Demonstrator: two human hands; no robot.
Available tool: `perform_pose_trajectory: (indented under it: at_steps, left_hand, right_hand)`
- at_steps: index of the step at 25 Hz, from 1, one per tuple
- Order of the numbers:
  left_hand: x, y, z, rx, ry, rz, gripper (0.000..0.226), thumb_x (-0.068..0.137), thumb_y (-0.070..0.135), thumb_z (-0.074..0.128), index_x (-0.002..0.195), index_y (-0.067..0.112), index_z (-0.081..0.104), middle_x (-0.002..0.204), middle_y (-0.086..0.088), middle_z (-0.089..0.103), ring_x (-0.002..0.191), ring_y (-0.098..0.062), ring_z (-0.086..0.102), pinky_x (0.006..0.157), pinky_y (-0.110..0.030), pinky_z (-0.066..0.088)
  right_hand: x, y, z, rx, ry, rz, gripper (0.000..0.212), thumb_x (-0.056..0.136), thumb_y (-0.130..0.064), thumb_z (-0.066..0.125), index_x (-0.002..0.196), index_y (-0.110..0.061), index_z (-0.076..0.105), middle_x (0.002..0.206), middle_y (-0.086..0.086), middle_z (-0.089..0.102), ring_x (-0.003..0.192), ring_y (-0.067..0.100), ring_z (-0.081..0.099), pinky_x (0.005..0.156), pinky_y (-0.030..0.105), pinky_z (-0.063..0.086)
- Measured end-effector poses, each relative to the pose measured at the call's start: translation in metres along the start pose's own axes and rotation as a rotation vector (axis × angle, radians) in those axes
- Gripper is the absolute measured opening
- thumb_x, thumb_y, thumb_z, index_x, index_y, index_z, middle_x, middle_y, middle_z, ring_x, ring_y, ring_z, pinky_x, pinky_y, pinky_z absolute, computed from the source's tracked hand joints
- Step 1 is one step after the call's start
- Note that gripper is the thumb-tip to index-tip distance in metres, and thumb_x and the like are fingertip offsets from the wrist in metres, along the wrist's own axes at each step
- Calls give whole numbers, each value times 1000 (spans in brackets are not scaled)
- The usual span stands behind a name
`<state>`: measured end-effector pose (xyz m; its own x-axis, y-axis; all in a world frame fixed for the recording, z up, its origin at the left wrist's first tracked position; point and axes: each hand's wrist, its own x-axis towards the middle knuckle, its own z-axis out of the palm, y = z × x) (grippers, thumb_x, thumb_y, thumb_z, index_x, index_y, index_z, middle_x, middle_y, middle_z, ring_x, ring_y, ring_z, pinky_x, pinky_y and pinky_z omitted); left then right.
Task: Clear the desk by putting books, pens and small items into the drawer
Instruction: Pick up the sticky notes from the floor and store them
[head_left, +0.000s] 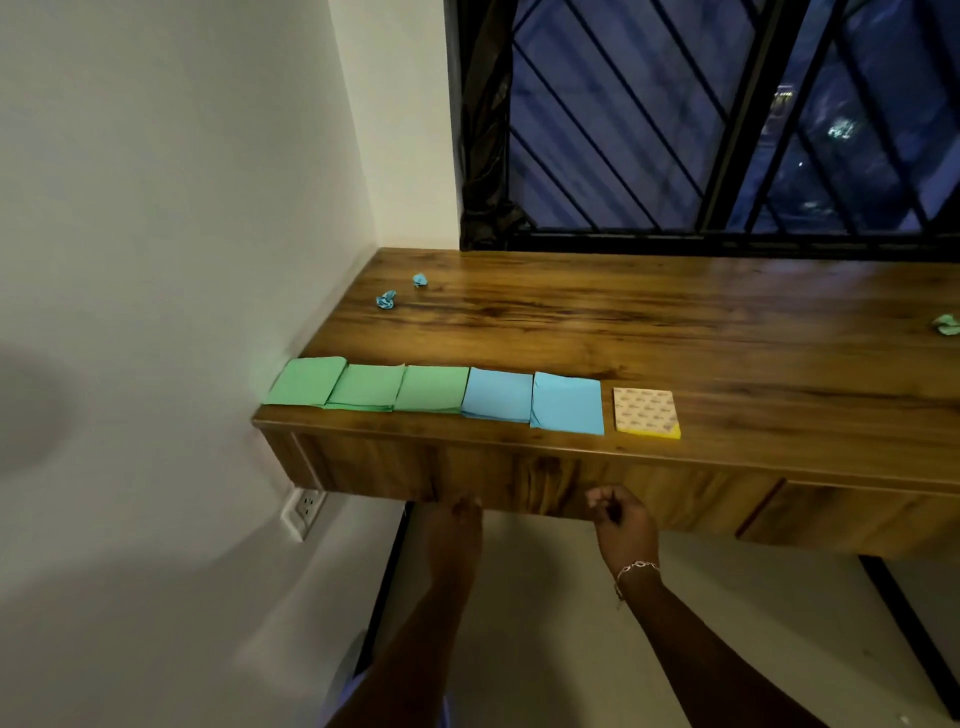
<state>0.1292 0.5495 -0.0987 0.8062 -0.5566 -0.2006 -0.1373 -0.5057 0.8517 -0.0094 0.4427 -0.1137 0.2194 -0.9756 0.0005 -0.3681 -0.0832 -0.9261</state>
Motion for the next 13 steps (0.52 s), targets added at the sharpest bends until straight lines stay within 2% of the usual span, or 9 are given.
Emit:
perform_pose_trajectory:
  at_steps: [1, 3, 4, 6, 8, 10, 11, 13]
  left_hand:
    - [3, -8, -1, -90, -50, -101, 31, 98, 21, 45, 110, -4, 57, 100, -16, 58, 94, -24, 53, 83, -28, 39]
    - [10, -18, 0, -369, -83, -340, 35, 97, 22, 46, 116, -6, 53, 100, -20, 59, 87, -29, 54, 84, -37, 43]
    - [13, -20, 0, -503, -97, -465, 37, 97, 25, 46, 118, -5, 51, 95, -17, 57, 79, -26, 52, 80, -38, 44]
    - [25, -26, 3, -704, -118, -604, 45, 97, 32, 45, 124, -4, 48, 93, -21, 56, 68, -21, 46, 80, -40, 45]
    - [36, -30, 6, -866, -145, -649, 51, 97, 43, 39, 124, 0, 48, 92, -34, 57, 58, -18, 39, 84, -40, 46]
    - [45, -29, 8, -920, -117, -684, 54, 94, 54, 34, 99, 2, 51, 77, -23, 54, 60, -21, 42, 69, -35, 44]
    - [51, -30, 12, -944, -104, -709, 57, 93, 57, 32, 96, 3, 48, 81, -18, 52, 67, -24, 45, 69, -36, 43]
    - [64, -32, 22, -1005, -87, -735, 62, 91, 62, 28, 112, 6, 44, 100, -17, 50, 84, -30, 48, 85, -41, 42]
  right_hand:
    - [0, 4, 0, 69, -24, 115, 15, 86, 3, 54, 82, -7, 63, 84, 11, 64, 82, 25, 58, 73, 27, 43]
    - [4, 12, -2, 319, -53, 416, 13, 87, 4, 51, 85, -2, 63, 74, 13, 61, 66, 23, 55, 59, 25, 47]
    - [6, 16, -3, 452, -65, 558, 12, 87, 5, 50, 87, 0, 61, 69, 13, 58, 59, 21, 52, 52, 23, 46]
    - [15, 25, -6, 631, -73, 737, 12, 89, 5, 46, 85, 2, 58, 63, 13, 57, 57, 21, 50, 52, 24, 44]
    - [25, 35, -8, 732, -47, 827, 19, 89, 5, 43, 75, 2, 55, 52, 10, 58, 61, 21, 50, 57, 26, 44]
    - [33, 42, -11, 826, 0, 870, 24, 88, 6, 40, 68, -1, 50, 45, 8, 54, 61, 20, 46, 56, 24, 45]
    - [38, 46, -12, 858, 27, 890, 24, 88, 6, 39, 67, -3, 49, 47, 8, 51, 59, 19, 43, 56, 24, 44]
    - [51, 55, -13, 886, 59, 920, 24, 86, 6, 37, 68, -5, 48, 55, 7, 44, 56, 17, 38, 57, 25, 38]
